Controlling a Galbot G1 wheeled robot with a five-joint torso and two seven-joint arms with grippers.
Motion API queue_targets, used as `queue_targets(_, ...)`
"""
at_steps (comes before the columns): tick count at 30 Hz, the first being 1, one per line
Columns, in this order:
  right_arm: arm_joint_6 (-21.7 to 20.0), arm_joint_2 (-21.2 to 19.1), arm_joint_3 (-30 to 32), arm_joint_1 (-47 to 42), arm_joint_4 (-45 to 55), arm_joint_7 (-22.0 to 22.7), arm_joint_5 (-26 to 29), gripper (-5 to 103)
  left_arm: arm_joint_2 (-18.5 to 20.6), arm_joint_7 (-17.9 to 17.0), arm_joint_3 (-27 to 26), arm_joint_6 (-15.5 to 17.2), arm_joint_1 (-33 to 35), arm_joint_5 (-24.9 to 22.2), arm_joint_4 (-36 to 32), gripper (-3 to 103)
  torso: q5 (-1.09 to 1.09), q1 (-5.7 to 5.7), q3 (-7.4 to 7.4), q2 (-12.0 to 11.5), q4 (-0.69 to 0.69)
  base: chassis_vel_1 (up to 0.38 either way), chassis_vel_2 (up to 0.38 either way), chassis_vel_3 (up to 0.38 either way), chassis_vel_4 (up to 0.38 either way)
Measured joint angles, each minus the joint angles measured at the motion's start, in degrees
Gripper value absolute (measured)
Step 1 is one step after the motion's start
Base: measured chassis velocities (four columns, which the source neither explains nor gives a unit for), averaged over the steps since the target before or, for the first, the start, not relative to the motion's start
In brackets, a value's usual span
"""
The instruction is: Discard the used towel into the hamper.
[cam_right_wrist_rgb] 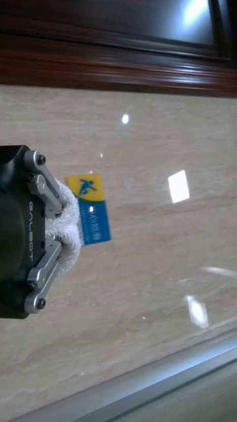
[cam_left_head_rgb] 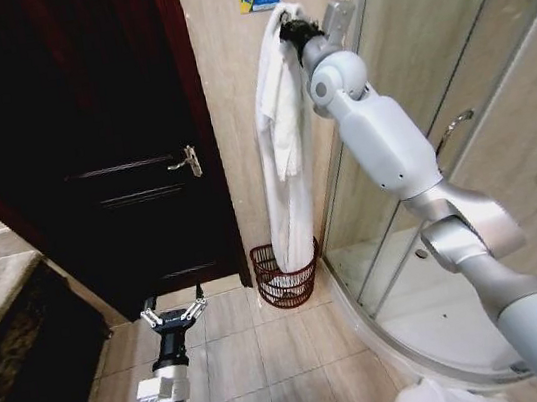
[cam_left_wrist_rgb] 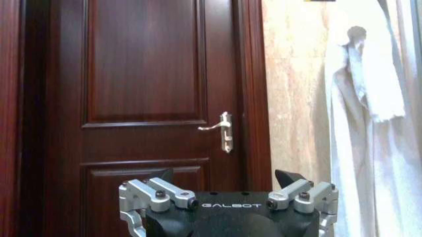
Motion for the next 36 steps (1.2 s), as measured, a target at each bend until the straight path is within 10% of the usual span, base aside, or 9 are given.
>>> queue_targets(36, 1.3, -2.2, 1.4, -10.3, -2.1, -2.5, -3.1, 4, -1.0, 1.6, -4.0, -3.3, 2.5, -1.7, -3.6, 100, 0.01, -4.91, -5.93, -10.8, 0.01, 0.0, 0.0, 0.0, 0.0)
